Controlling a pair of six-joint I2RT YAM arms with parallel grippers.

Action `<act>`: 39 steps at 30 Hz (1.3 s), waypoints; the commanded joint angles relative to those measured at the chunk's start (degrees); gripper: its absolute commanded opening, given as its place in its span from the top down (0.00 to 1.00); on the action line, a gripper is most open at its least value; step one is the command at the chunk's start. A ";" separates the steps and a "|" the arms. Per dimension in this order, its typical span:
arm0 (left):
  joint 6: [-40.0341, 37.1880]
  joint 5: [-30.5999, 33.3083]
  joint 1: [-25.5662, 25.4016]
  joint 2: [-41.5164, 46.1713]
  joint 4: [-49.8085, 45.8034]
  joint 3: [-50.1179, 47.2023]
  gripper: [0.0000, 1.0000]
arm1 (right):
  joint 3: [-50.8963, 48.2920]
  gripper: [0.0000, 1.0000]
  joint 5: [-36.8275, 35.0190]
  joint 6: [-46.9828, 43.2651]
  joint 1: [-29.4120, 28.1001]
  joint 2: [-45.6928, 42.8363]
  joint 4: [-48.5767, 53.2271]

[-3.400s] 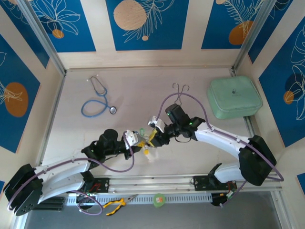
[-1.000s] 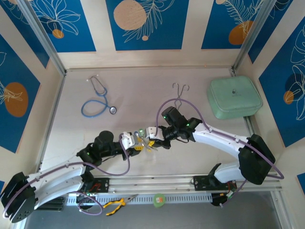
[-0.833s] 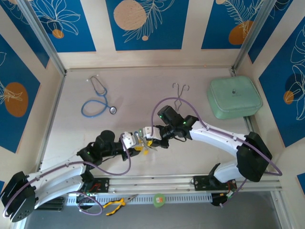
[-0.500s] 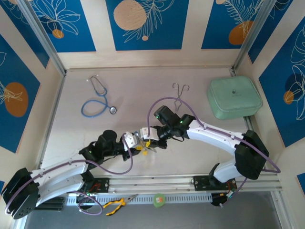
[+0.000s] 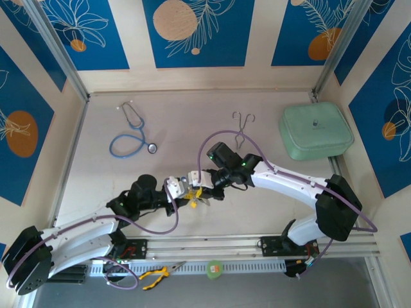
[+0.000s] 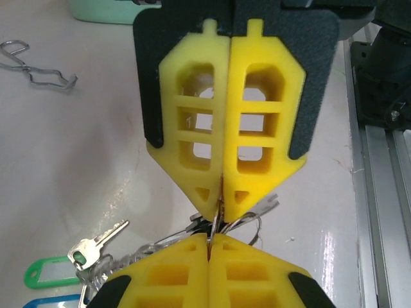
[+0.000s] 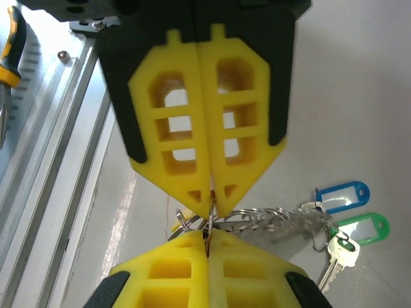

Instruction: Put the keys on the keyring

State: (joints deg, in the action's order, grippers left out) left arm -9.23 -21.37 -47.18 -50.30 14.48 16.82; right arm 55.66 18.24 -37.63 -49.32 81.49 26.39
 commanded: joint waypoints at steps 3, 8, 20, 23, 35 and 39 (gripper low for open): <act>3.47 -1.83 -0.59 0.69 12.73 -2.76 1.00 | -8.30 0.72 13.39 6.08 5.27 -6.52 -12.37; 5.23 -2.98 -0.55 -1.97 19.72 -5.24 1.00 | -9.68 0.69 14.71 4.06 5.99 -5.67 -12.14; 5.75 -5.24 -0.55 -3.22 23.88 -6.54 1.00 | -9.93 0.79 13.11 2.54 4.77 -3.75 -13.22; 5.72 -5.84 -0.55 -3.44 24.02 -6.36 1.00 | -9.94 0.81 12.83 2.94 4.32 -3.20 -14.38; 4.80 -6.76 -0.55 -2.92 22.34 -6.14 1.00 | -10.46 0.81 11.35 2.19 4.98 -5.04 -15.30; 4.32 -6.22 -0.55 -3.04 20.91 -6.10 1.00 | -12.39 0.78 14.67 1.20 6.29 -8.98 -16.83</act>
State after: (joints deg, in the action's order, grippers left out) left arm -4.43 -25.52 -47.18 -53.84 33.65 9.96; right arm 44.75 29.98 -34.74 -43.94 75.83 10.79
